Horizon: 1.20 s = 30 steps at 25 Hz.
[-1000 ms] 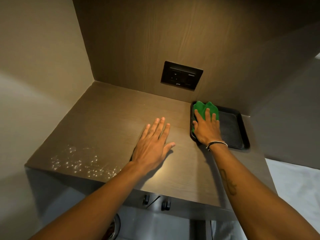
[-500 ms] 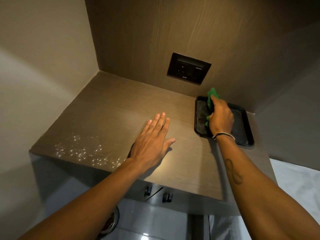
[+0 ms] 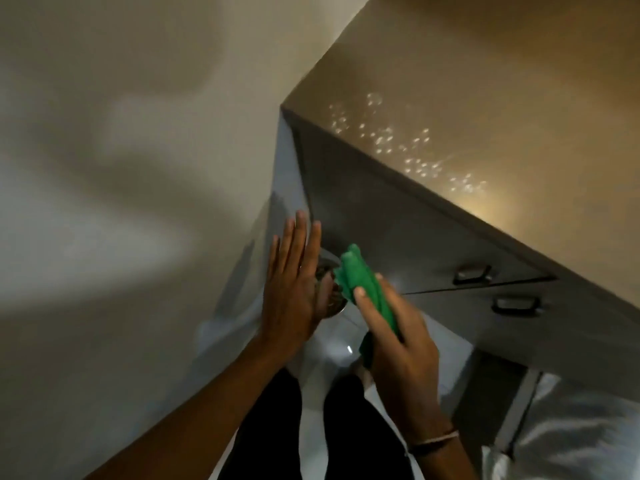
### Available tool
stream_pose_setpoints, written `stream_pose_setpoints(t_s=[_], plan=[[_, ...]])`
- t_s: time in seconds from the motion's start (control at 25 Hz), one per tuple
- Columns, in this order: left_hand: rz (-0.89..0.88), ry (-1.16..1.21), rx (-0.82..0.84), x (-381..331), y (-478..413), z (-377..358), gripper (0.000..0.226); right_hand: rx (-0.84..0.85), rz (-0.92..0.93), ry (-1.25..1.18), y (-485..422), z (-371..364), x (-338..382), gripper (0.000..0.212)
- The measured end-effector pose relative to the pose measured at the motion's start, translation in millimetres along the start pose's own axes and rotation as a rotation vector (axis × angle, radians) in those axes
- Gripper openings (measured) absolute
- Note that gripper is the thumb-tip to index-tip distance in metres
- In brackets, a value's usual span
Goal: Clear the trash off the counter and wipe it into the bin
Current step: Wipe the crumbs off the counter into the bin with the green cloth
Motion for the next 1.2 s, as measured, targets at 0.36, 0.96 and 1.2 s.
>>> stream_pose_setpoints(t_s=[0.36,0.96,1.2], plan=[[0.434,0.099,0.328,198.0,84.7,-239.4,0.077,0.375,-0.244,0.273,1.0,-251.4,-207.9,0.116],[0.909,0.328,0.409,280.9,49.3,-360.7,0.044,0.347,-0.313,0.171,-4.4,-332.6,-299.7,0.099],[1.018,0.391,0.377,205.3,75.9,-219.4,0.033,0.304,-0.410,-0.012,20.9,-228.7,-208.3,0.072]])
Point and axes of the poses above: each hand's wrist, its own y-axis away from the middle knuckle, its own z-axis out of the back of the hand, x = y × z, the point moved 8 cm from there along -y, towards the middle knuckle, and after that the axes turned 5 degrees about x, right-handed, at the moved point
